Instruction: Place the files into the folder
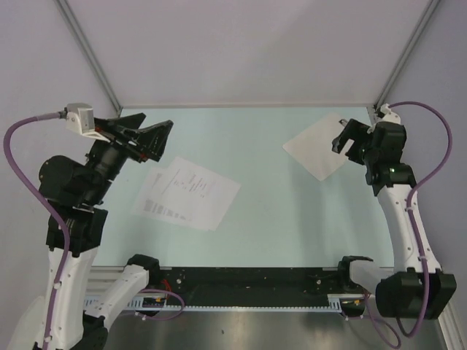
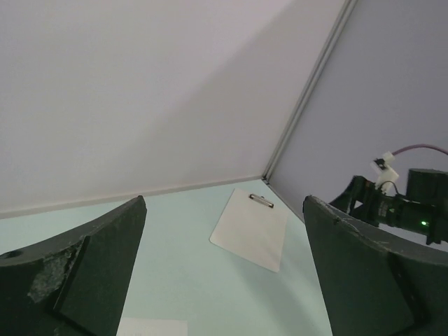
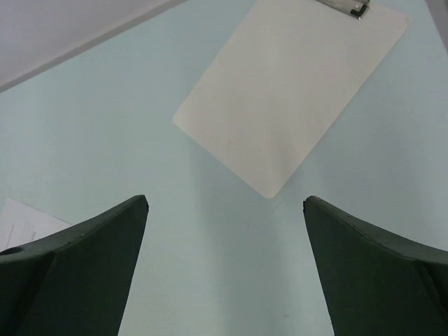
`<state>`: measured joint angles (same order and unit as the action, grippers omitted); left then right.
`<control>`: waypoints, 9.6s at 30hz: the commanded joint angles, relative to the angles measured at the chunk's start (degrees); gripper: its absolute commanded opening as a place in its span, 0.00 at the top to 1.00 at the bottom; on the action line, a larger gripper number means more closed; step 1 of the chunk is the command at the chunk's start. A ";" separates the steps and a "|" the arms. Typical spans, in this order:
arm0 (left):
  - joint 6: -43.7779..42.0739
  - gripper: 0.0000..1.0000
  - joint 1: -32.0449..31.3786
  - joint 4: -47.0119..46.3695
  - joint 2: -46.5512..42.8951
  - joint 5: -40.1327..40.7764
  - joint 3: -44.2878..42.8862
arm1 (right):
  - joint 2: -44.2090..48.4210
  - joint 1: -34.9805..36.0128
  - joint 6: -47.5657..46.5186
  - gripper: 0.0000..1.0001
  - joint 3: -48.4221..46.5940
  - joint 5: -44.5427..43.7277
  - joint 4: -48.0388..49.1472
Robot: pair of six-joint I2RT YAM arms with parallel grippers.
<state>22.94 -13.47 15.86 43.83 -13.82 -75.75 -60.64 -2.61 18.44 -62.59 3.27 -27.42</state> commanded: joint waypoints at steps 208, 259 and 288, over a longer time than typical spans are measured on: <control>14.50 0.09 -21.31 -22.37 45.76 1.61 16.27 | -40.08 8.25 -7.96 1.00 1.60 21.61 6.08; 24.26 0.15 -23.09 -15.59 71.84 4.51 2.35 | -45.88 4.00 -10.09 0.20 -3.51 11.67 11.43; 23.12 0.17 -25.37 -20.33 68.75 1.43 3.32 | -35.77 11.76 0.29 0.30 3.52 -6.53 2.62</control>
<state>45.12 -38.41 -1.04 112.73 -11.33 -73.65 -95.04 10.81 19.00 -60.36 -4.99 -28.32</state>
